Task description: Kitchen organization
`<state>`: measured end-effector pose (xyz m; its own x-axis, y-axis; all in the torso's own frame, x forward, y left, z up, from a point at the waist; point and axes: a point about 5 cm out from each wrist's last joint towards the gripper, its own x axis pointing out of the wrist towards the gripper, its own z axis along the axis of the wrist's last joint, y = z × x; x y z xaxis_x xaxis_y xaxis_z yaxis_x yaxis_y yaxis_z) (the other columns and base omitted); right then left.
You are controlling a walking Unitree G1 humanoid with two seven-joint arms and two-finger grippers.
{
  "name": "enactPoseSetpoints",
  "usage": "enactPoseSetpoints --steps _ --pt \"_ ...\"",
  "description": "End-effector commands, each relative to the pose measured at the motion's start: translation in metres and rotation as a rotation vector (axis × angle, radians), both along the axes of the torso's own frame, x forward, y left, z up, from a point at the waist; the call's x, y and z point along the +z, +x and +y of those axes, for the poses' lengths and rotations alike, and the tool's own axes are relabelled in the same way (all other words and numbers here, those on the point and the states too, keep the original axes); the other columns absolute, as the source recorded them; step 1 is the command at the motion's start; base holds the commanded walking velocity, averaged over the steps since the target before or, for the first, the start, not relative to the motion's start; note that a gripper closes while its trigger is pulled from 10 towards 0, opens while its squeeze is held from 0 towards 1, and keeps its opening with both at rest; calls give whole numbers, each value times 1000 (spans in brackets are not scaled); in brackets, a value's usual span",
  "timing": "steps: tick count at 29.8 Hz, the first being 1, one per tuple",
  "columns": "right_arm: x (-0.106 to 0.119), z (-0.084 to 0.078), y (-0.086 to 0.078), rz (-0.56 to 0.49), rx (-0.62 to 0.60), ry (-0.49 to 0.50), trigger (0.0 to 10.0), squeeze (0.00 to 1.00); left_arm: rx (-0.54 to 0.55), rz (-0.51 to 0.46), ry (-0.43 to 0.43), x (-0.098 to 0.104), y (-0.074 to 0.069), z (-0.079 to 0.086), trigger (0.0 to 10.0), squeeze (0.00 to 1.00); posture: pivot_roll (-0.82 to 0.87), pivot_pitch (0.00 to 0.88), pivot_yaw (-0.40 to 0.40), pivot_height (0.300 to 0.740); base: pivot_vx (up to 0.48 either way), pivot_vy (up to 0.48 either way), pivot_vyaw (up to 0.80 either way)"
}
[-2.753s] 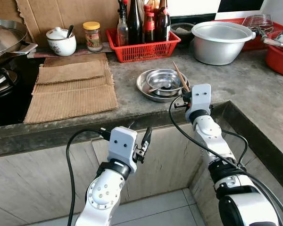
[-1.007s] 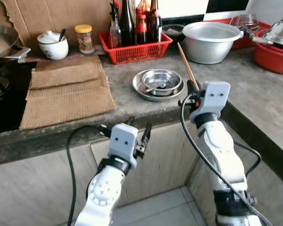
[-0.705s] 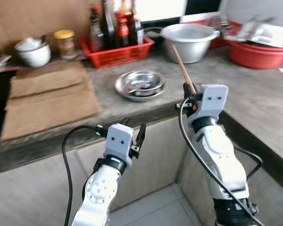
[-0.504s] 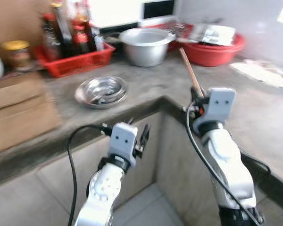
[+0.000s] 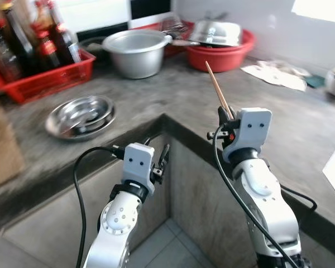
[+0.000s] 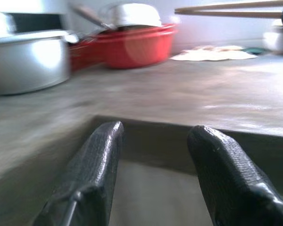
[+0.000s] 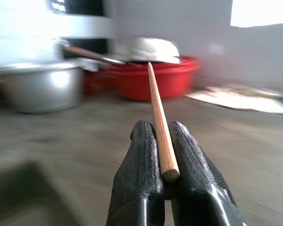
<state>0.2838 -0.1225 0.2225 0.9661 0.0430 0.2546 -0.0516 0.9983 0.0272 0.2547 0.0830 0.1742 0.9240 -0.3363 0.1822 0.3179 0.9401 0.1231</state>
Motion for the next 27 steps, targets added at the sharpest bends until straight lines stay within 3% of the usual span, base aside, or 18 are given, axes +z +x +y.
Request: enactPoseSetpoints --steps 1,6,12,24,27 --pt "8 -4 -3 -30 -22 3 10000 0 -24 3 -8 1 -1 -4 10000 0 24 57 2 740 0 0 -788" --pt "9 -4 -4 -29 -27 2 10000 0 -24 -5 19 1 0 -5 10000 0 22 57 4 740 0 -96 -788" --pt "10 -5 -4 -29 -38 -6 10000 0 -33 -1 22 0 0 -7 10000 0 22 55 3 740 301 -369 -784" --pt "9 -3 -4 -18 -35 -9 10000 0 -15 14 -12 -1 2 -3 10000 0 23 48 0 740 0 0 -781" --pt "9 -3 -4 -16 -35 -10 10000 0 -28 12 -8 -1 1 -4 10000 0 23 45 -1 740 0 480 -781"
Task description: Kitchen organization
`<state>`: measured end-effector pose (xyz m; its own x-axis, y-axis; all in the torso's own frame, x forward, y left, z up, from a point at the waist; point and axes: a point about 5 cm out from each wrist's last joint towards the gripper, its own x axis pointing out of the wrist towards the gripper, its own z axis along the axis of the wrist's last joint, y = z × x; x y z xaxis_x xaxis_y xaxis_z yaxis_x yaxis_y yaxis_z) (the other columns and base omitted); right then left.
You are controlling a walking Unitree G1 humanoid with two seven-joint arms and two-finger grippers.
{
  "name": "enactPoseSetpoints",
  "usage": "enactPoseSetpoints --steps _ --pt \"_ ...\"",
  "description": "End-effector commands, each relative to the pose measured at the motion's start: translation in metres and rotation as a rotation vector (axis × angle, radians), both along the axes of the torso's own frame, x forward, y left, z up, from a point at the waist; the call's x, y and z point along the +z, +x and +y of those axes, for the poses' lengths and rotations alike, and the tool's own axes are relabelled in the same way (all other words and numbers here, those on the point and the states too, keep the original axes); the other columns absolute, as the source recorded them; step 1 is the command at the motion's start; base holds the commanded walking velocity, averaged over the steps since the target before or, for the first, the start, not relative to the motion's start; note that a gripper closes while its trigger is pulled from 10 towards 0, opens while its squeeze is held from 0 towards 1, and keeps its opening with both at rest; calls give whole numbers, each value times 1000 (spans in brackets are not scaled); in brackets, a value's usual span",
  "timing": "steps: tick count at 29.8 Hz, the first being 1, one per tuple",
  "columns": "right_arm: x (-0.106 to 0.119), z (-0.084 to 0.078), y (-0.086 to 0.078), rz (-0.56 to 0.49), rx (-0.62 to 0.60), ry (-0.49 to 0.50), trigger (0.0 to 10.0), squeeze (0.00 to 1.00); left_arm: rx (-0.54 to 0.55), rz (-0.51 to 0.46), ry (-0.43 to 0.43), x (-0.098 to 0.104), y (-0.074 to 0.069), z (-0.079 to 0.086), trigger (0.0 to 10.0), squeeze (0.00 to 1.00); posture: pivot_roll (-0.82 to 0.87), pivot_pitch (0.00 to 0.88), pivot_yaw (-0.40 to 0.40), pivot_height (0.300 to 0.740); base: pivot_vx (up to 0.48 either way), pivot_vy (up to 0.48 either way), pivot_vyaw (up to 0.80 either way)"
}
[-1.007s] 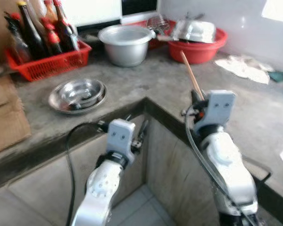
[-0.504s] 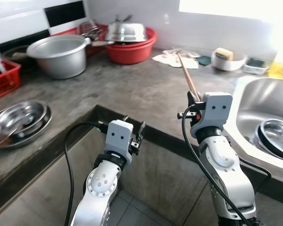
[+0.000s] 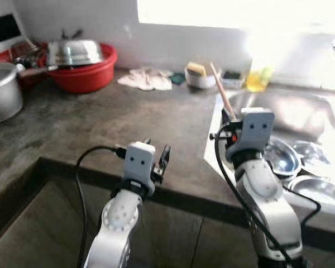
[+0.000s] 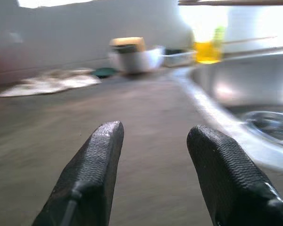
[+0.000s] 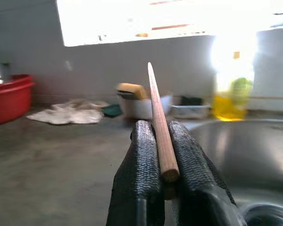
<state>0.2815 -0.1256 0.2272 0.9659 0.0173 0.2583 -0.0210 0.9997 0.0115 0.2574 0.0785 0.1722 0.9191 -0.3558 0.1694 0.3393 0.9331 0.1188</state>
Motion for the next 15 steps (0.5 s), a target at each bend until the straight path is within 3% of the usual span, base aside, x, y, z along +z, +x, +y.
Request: enactPoseSetpoints --steps 1,6,13,15 --pt "4 0 -1 -12 -4 6 10000 0 -7 -2 -7 1 -2 1 10000 0 23 45 -1 740 0 480 -781" --pt "4 1 -1 -10 -6 6 10000 0 -4 -1 -7 1 -1 1 10000 0 22 42 1 740 0 480 -781" --pt "4 1 0 -10 -9 -1 10000 0 -2 -6 7 1 0 1 10000 0 22 41 4 740 0 0 -777" --pt "3 1 0 -7 -12 -3 10000 0 -3 -13 23 1 0 0 10000 0 22 42 4 740 0 0 0"
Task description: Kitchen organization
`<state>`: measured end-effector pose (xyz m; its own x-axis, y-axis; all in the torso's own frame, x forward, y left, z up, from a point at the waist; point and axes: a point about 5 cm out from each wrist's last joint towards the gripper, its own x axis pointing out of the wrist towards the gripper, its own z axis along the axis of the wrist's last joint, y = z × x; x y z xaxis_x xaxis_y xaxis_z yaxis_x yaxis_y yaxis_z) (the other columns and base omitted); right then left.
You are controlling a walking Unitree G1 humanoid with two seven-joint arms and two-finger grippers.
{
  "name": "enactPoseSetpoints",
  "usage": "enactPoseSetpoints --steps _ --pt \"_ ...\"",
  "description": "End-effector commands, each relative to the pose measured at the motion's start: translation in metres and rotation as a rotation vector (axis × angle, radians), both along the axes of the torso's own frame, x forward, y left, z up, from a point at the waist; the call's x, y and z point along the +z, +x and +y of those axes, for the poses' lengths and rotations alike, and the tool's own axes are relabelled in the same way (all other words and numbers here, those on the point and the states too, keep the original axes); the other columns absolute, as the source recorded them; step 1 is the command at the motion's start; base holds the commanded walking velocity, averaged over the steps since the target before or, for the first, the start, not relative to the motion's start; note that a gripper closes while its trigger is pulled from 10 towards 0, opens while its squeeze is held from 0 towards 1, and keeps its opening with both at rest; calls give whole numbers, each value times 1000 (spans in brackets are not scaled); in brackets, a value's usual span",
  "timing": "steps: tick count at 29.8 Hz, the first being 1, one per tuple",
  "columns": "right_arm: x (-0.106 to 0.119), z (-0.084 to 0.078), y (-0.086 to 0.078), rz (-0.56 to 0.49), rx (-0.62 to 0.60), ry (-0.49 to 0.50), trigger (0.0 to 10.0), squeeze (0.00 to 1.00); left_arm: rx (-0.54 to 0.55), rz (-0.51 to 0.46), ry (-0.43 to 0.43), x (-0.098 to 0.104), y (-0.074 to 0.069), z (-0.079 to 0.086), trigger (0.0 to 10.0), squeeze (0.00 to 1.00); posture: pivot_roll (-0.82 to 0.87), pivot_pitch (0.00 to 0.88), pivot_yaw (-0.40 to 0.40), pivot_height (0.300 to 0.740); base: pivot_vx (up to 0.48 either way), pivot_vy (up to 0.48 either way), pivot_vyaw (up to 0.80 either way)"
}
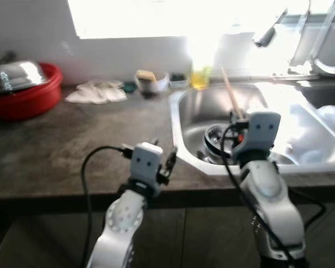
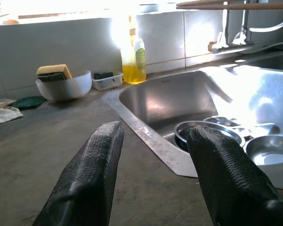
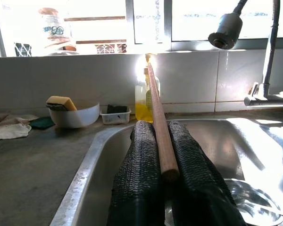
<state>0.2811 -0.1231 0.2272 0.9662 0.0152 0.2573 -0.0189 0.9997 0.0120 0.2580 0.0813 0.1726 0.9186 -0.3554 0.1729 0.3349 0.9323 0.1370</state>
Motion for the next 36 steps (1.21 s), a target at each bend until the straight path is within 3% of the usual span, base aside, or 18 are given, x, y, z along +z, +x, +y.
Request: enactPoseSetpoints --steps 1,20,31,36 --pt "2 -2 1 -2 -10 -6 10000 0 -8 -9 13 1 -1 -4 10000 0 22 45 7 740 0 0 0" --pt "4 -8 7 11 -5 -41 10000 0 -10 -14 36 0 -1 -5 10000 0 16 52 6 740 0 -406 0" --pt "4 -12 11 24 10 -77 10000 0 -16 -9 21 -1 -2 -5 10000 0 17 57 5 740 356 -266 0" --pt "1 -10 19 69 45 -156 10000 0 1 5 0 -1 0 -3 10000 0 17 61 2 740 90 0 640"
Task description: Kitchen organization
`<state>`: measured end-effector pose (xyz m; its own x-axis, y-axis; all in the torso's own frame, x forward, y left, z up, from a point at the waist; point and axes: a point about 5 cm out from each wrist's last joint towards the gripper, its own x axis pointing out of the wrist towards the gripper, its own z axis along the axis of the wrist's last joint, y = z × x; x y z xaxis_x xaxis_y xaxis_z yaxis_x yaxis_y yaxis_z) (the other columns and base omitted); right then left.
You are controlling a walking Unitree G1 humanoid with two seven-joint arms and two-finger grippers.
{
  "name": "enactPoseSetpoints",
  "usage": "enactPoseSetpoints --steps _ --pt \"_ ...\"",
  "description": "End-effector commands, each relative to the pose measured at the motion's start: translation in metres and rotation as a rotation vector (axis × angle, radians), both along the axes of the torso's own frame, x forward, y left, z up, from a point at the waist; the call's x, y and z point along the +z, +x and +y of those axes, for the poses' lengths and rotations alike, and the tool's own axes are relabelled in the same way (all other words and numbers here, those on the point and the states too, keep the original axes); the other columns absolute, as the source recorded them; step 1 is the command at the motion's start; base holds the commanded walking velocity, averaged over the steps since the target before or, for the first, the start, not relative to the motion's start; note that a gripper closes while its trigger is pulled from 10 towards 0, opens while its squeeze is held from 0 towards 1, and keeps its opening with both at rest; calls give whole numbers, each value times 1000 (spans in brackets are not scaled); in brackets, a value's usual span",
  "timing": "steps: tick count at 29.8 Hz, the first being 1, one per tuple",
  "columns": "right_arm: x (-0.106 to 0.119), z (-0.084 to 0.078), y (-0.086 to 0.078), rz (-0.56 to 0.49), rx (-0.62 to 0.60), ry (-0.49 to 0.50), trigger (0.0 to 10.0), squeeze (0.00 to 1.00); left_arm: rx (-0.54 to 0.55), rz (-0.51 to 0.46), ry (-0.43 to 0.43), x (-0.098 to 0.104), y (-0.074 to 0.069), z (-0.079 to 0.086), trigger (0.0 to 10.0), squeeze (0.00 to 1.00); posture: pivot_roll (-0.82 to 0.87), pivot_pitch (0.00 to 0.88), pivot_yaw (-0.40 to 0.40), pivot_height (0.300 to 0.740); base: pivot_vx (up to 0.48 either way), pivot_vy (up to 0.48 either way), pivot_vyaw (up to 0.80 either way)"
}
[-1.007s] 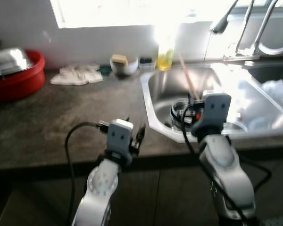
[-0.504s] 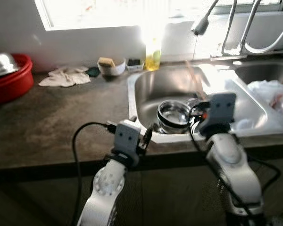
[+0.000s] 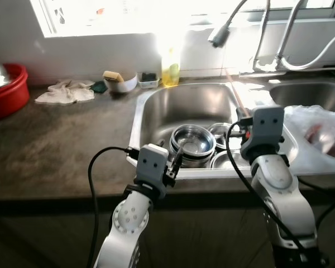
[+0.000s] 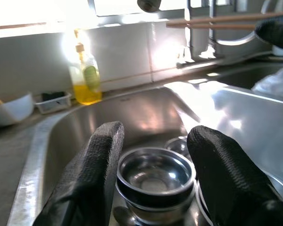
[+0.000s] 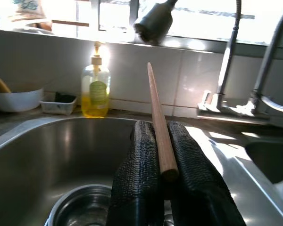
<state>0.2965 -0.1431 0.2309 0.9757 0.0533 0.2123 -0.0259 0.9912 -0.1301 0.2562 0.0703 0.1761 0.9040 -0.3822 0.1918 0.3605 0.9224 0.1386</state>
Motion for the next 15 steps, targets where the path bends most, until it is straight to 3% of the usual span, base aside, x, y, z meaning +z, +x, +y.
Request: enactPoseSetpoints --steps 1,15 --pt "-3 9 6 45 37 -18 10000 0 31 26 3 -5 1 8 10000 0 17 64 1 740 0 0 800" --pt "6 -29 35 149 -127 -57 10000 0 30 38 -5 -6 -3 7 10000 0 24 81 -9 740 0 0 29"
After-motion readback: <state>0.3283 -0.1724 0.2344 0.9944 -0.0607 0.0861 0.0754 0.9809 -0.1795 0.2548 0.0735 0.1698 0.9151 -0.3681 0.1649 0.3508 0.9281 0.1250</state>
